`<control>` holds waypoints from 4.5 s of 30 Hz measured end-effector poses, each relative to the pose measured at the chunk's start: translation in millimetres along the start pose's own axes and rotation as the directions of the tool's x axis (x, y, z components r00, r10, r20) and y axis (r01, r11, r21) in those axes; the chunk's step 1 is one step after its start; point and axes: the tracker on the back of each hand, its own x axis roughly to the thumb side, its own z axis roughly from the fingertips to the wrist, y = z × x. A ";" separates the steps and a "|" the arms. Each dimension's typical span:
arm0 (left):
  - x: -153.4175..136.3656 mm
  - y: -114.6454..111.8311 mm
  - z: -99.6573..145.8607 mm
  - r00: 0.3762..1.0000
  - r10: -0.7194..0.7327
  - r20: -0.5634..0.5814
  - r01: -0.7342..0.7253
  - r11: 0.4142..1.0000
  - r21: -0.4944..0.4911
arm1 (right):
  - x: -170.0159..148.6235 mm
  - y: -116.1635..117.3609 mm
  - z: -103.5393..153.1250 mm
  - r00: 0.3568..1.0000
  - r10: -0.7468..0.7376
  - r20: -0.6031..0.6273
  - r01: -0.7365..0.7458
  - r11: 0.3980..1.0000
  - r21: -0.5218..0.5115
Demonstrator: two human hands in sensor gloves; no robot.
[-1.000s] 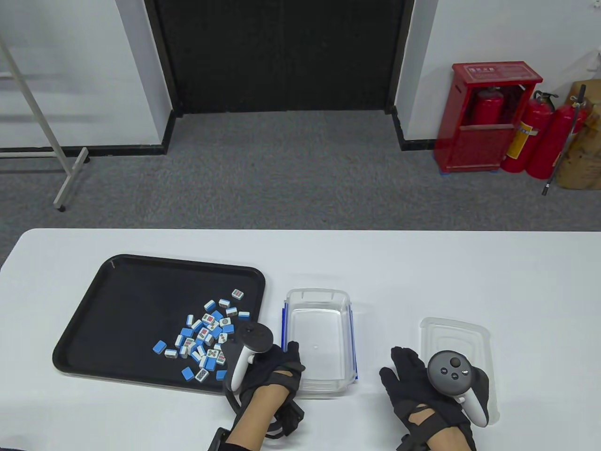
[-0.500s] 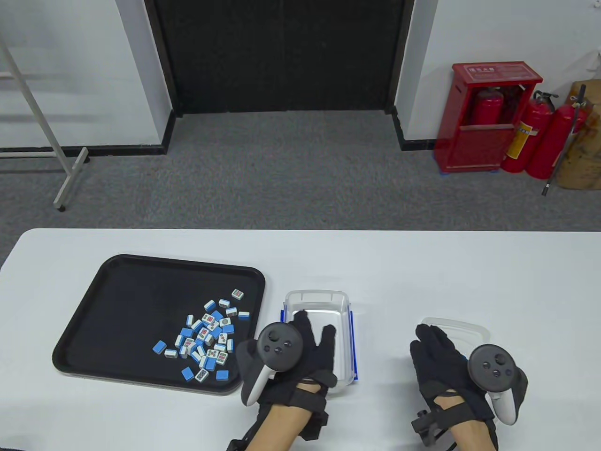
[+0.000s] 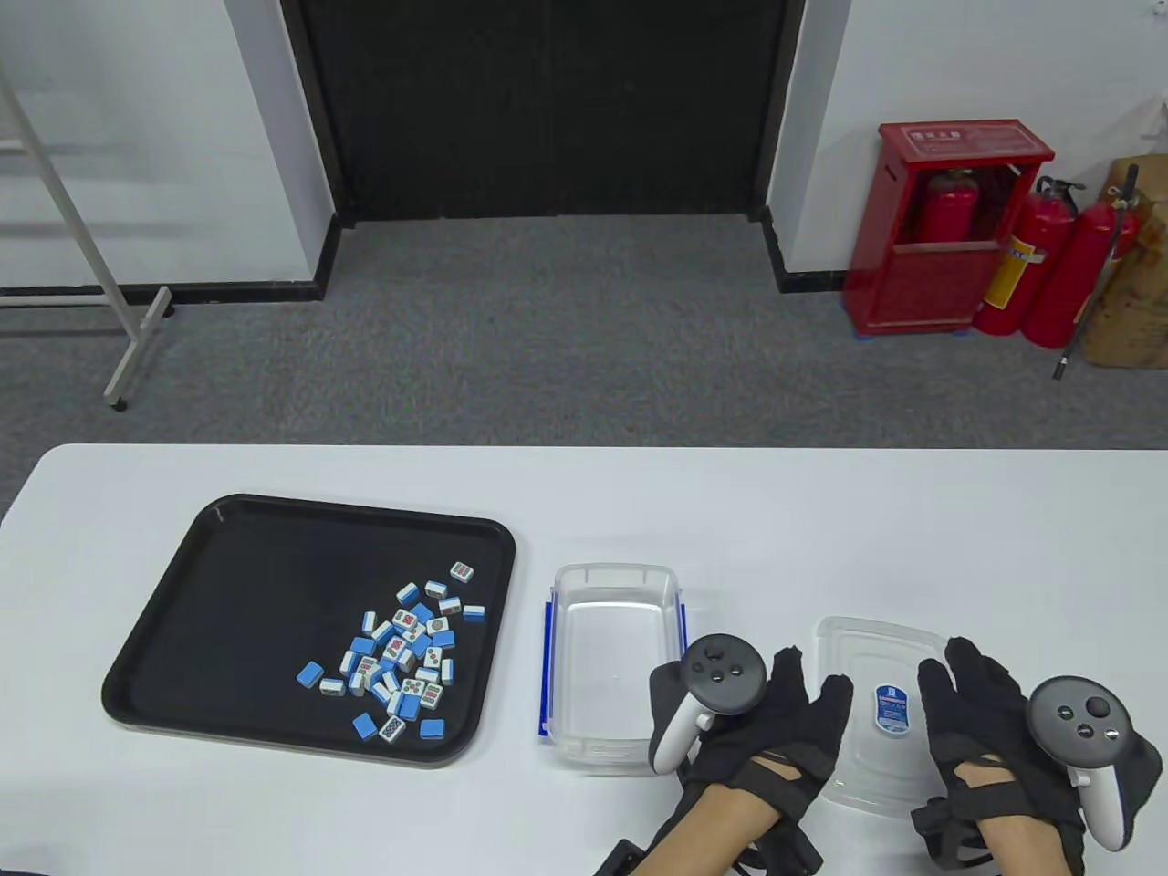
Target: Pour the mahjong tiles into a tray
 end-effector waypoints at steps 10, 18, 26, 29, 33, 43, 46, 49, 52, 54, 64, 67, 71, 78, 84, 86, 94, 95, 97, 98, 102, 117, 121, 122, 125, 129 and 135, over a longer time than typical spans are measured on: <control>-26.5 -35.4 -33.8 0.992 -0.114 -0.052 0.112 0.993 -0.037 | -28.8 15.9 -15.9 0.986 0.100 -0.131 -0.085 0.990 0.110; -27.1 -56.2 -44.9 0.994 -0.081 -0.080 0.069 0.987 -0.143 | -26.1 37.8 -9.6 0.975 0.063 -0.214 -0.004 0.964 0.266; -36.3 -55.6 -34.6 0.971 0.230 -0.063 -0.236 0.964 -0.123 | -26.6 38.8 -5.6 0.942 -0.140 -0.307 0.195 0.968 0.158; -33.2 -53.7 -26.5 0.954 0.297 -0.038 -0.299 0.948 -0.105 | -32.7 34.0 -3.7 0.893 -0.277 -0.355 0.328 0.940 0.090; -22.8 -51.1 -17.0 0.955 0.297 -0.001 -0.296 0.952 -0.082 | -38.8 30.4 -2.4 0.857 -0.334 -0.393 0.382 0.923 0.049; -46.1 -53.2 -19.0 0.866 0.486 -0.119 -0.492 0.870 -0.028 | -41.3 29.6 -1.8 0.866 -0.329 -0.375 0.388 0.917 0.091; -41.4 -48.3 -16.4 0.876 0.480 -0.046 -0.480 0.877 0.006 | -40.6 28.0 -1.6 0.865 -0.335 -0.373 0.393 0.915 0.090; -31.9 -36.6 -8.3 0.884 0.468 0.009 -0.467 0.882 0.056 | -39.3 24.3 -1.4 0.851 -0.380 -0.363 0.440 0.893 0.095; -22.1 -16.3 4.3 0.889 0.448 0.095 -0.457 0.882 0.117 | -34.3 18.6 -0.3 0.840 -0.436 -0.321 0.478 0.877 0.059; -17.2 -2.3 13.5 0.867 0.482 0.126 -0.496 0.858 0.132 | -29.7 19.2 0.5 0.849 -0.447 -0.282 0.485 0.871 0.082; -47.1 79.9 74.1 0.796 0.574 0.192 -0.592 0.805 0.047 | 61.8 65.9 30.5 0.877 -0.480 0.024 0.451 0.839 0.303; -57.5 116.2 97.7 0.878 0.445 0.178 -0.468 0.876 0.119 | 98.5 82.6 34.2 0.921 -0.363 0.139 0.297 0.888 0.352; -70.2 149.9 118.3 0.903 0.386 0.186 -0.422 0.879 0.221 | 137.6 107.7 32.9 0.927 -0.328 0.180 0.248 0.899 0.360; -109.5 187.9 121.7 0.957 0.255 0.139 -0.288 0.897 0.336 | 165.4 151.6 21.0 0.938 -0.192 0.287 0.098 0.945 0.312; -147.7 180.2 96.1 0.985 0.158 0.062 -0.170 0.923 0.345 | 150.5 176.9 9.3 0.944 -0.055 0.325 -0.029 0.968 0.249; -151.4 176.0 91.4 0.983 0.179 0.051 -0.185 0.925 0.330 | 146.4 179.4 8.1 0.947 -0.062 0.314 -0.020 0.968 0.249; -162.4 166.2 85.1 0.995 0.103 -0.015 -0.093 0.943 0.320 | 133.3 191.9 5.1 0.963 -0.031 0.266 -0.047 0.958 0.282; -164.7 166.3 83.9 0.992 0.127 -0.018 -0.115 0.941 0.319 | 133.0 193.3 4.6 0.964 -0.029 0.264 -0.049 0.957 0.285; -168.7 167.3 81.5 0.987 0.161 -0.026 -0.145 0.938 0.314 | 132.4 195.6 3.4 0.965 -0.030 0.259 -0.048 0.957 0.287; -171.3 167.8 80.1 0.983 0.181 -0.029 -0.163 0.937 0.309 | 131.6 197.1 2.9 0.966 -0.035 0.255 -0.042 0.956 0.291; -177.7 167.6 76.9 0.974 0.226 -0.034 -0.204 0.929 0.309 | 129.0 199.6 2.5 0.970 -0.054 0.235 -0.019 0.955 0.296; -191.9 169.0 75.1 0.948 0.316 -0.044 -0.285 0.903 0.322 | 128.3 202.4 3.8 0.976 -0.047 0.214 -0.023 0.948 0.317; -190.7 168.7 75.2 0.953 0.300 -0.042 -0.271 0.907 0.323 | 127.1 201.3 3.5 0.978 -0.031 0.207 -0.034 0.953 0.302; -190.4 168.9 75.5 0.953 0.302 -0.040 -0.274 0.907 0.320 | 126.1 200.9 3.4 0.978 -0.034 0.205 -0.031 0.952 0.306; -189.2 171.1 78.3 0.957 0.288 -0.036 -0.263 0.913 0.312 | 123.9 198.1 5.5 0.977 -0.056 0.206 -0.010 0.952 0.307; -187.2 180.9 89.6 0.973 0.227 -0.026 -0.210 0.931 0.297 | 123.0 189.4 12.5 0.964 -0.035 0.263 -0.050 0.950 0.307; -192.2 188.8 105.4 0.992 0.108 -0.071 -0.093 0.977 0.191 | 119.8 176.9 21.8 0.947 -0.060 0.317 -0.075 0.915 0.396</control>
